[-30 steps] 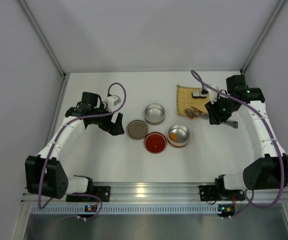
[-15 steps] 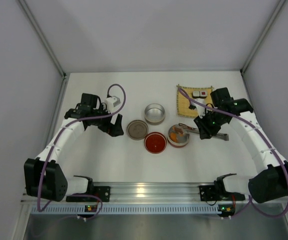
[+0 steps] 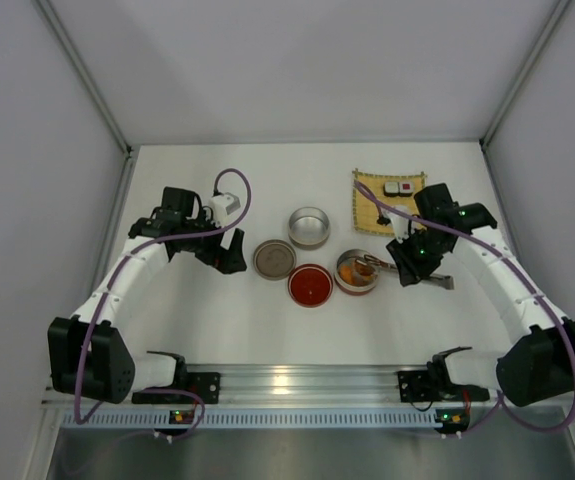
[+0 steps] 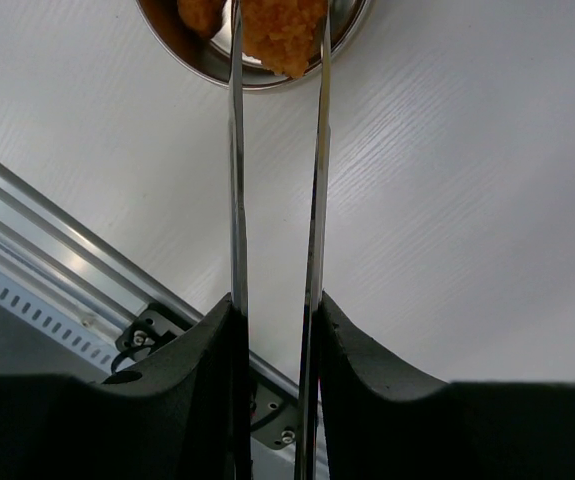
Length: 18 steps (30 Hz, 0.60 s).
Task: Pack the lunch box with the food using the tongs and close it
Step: Place the fake food in the packing box.
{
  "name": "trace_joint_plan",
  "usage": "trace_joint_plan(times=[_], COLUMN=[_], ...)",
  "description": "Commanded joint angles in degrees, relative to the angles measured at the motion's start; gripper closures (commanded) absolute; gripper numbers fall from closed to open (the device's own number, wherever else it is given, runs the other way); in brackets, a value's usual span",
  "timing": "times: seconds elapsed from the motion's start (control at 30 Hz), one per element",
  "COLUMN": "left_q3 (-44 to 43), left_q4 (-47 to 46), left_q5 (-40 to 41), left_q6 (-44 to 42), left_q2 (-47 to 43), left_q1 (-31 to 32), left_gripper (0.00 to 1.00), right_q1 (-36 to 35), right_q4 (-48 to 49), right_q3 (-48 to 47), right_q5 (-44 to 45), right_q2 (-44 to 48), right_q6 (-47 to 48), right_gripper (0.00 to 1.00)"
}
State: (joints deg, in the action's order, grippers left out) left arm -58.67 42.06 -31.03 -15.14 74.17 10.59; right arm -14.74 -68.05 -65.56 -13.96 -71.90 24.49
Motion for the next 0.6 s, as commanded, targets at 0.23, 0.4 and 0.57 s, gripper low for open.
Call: trace_joint_plan(times=[0.23, 0.4, 0.57], left_q3=[0.84, 1.46, 1.2], left_q4=[-0.4, -0.93, -0.93], left_q5=[-0.26, -0.26, -0.26], left_q6=[-0.42, -0.16, -0.16], left_q2=[-2.01, -2.28, -2.19], left_q1=[-0.22, -0.22, -0.22], left_gripper=[0.02, 0.02, 0.02], right_q1=[-2.13, -2.66, -2.83], right_q4=[7.41, 7.67, 7.32], right_q3=[1.49, 1.31, 0.52], right_q5=[1.12, 1.74, 1.92], right_q2=[-0.52, -1.05, -1.14], right_q6=[-3.48, -3.66, -3.66], right_gripper=[0.97, 0.78, 0.57])
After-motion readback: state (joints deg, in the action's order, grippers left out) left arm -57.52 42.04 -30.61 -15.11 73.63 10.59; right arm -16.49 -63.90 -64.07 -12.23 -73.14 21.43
